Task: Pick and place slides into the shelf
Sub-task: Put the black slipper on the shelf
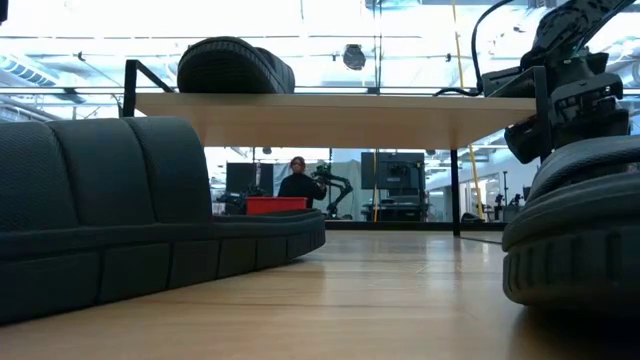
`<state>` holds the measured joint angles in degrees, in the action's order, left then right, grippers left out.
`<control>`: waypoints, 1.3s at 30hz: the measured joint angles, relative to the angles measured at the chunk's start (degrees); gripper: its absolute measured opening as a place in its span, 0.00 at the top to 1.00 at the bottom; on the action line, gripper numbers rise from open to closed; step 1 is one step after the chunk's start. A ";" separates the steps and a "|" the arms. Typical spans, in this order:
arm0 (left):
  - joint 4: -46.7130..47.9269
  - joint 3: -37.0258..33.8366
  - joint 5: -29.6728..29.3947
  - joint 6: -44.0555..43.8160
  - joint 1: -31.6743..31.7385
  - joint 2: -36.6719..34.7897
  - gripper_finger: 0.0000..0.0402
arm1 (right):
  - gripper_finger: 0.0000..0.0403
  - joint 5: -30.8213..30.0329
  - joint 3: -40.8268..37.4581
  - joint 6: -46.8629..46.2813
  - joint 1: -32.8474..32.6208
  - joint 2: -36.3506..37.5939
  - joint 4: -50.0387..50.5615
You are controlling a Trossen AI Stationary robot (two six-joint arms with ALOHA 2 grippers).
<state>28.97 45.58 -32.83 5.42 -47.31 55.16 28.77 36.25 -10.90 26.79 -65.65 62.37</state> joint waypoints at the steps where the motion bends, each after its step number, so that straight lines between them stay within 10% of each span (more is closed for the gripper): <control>1: 0.00 0.00 0.13 -0.02 0.00 0.00 0.94 | 0.44 -0.02 0.00 0.02 -0.17 0.00 -0.07; 12: 0.00 0.00 1.34 -0.28 0.00 0.00 0.94 | 0.97 -3.10 0.05 1.31 -0.39 0.03 0.82; 39: -0.02 0.01 1.34 -1.72 0.00 0.00 0.94 | 0.99 -30.42 29.64 4.14 0.18 4.85 24.26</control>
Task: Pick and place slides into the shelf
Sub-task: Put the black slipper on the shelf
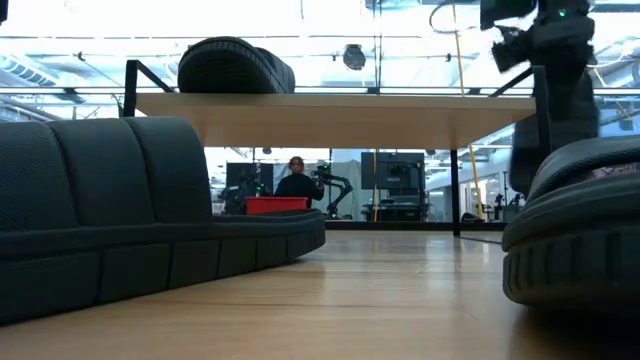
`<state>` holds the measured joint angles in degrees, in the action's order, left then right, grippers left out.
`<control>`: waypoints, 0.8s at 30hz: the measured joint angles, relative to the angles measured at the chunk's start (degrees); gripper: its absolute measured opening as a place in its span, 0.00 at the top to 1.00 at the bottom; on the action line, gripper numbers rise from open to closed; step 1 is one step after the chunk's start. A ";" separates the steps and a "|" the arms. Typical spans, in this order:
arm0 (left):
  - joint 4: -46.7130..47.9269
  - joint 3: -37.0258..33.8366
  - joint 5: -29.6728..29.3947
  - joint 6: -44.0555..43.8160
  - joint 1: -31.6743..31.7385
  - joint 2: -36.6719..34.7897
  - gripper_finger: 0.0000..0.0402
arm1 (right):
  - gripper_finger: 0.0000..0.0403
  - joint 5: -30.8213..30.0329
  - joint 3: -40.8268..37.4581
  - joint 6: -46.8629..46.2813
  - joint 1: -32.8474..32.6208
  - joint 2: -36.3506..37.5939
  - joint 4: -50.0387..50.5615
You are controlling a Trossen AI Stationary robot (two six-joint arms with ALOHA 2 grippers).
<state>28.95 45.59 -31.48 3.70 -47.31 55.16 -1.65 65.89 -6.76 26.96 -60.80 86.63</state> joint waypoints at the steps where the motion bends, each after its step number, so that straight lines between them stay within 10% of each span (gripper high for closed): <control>1: -0.01 0.00 0.00 -0.02 0.00 0.00 0.94 | 0.99 -0.90 1.14 0.13 0.00 0.00 0.00; 11: -0.02 0.01 0.00 -0.22 0.00 0.00 0.94 | 1.00 -16.43 12.09 1.96 0.00 0.02 3.02; 24: -0.03 0.01 -0.01 -1.19 0.00 0.00 0.94 | 1.00 -16.41 18.97 13.42 -0.05 -0.09 -12.03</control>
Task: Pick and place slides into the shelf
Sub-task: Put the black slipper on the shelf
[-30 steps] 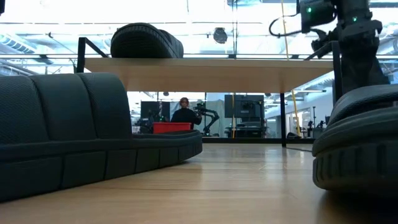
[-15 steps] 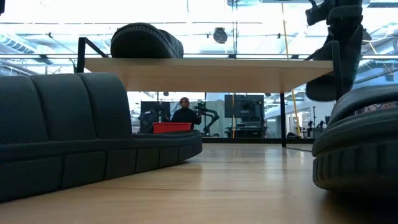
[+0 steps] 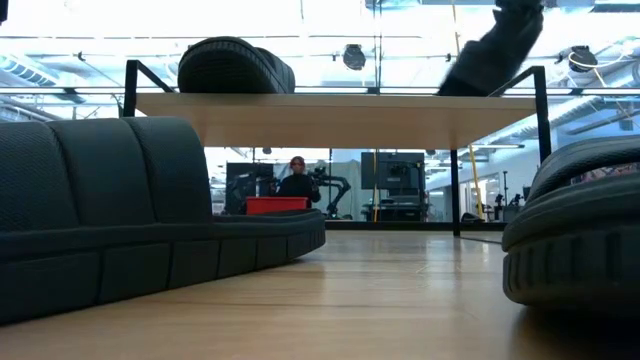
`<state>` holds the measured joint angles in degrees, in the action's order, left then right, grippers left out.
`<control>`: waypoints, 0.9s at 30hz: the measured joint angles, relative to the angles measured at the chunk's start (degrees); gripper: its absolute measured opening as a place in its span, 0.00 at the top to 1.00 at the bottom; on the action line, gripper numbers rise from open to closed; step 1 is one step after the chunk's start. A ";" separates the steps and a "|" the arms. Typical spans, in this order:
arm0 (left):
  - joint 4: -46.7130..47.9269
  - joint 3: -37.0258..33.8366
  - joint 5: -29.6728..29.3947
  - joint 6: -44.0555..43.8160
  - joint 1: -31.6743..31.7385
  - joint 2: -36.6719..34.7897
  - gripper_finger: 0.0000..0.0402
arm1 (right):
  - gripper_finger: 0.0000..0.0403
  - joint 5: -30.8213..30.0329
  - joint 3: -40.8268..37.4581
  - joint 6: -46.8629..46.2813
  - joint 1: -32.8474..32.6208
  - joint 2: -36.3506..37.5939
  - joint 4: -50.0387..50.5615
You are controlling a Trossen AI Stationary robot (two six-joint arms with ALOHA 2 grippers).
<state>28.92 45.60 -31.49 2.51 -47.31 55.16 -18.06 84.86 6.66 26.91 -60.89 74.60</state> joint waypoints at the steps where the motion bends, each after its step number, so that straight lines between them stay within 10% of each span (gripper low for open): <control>1: 0.01 0.00 0.01 -0.11 0.00 0.00 0.94 | 1.00 1.46 0.53 0.43 0.01 -0.09 -1.03; 27: 0.01 0.00 2.08 0.13 0.00 0.00 0.94 | 1.00 44.23 31.20 14.34 -8.43 -28.90 13.69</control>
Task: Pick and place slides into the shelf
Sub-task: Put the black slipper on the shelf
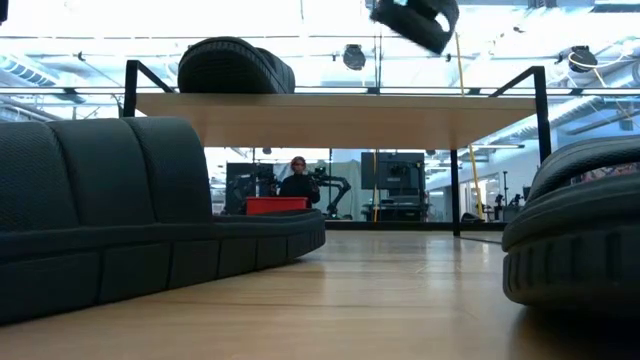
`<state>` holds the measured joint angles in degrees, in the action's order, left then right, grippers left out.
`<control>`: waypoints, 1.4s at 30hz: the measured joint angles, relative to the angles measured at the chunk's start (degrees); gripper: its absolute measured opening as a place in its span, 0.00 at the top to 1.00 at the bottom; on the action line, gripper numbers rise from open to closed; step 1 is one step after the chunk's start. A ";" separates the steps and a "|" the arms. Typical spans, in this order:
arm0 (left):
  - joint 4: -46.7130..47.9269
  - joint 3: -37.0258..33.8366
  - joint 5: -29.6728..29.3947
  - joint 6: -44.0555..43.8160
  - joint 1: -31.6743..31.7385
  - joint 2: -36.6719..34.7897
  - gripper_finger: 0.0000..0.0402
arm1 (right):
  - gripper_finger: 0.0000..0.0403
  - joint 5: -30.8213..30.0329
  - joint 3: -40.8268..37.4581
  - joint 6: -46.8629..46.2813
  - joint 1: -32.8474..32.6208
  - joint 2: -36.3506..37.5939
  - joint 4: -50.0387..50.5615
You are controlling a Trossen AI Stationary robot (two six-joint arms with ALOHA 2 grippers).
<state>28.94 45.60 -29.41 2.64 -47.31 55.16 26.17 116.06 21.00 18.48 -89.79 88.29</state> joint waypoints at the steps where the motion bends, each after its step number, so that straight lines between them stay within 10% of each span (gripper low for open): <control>1: 0.01 0.00 0.00 -0.05 0.00 0.00 0.94 | 1.00 2.65 0.83 0.64 -0.34 -0.92 0.77; 17: 0.06 0.00 1.43 -0.42 -0.04 0.00 0.94 | 1.00 17.11 0.12 -1.16 -5.14 -9.38 1.62; 42: 0.06 0.00 1.97 -0.05 -0.04 0.00 0.94 | 1.00 14.43 -13.91 2.31 -1.55 -11.30 1.61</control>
<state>28.99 45.60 -27.44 2.59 -47.35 55.16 40.60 102.15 23.32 16.93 -101.08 89.90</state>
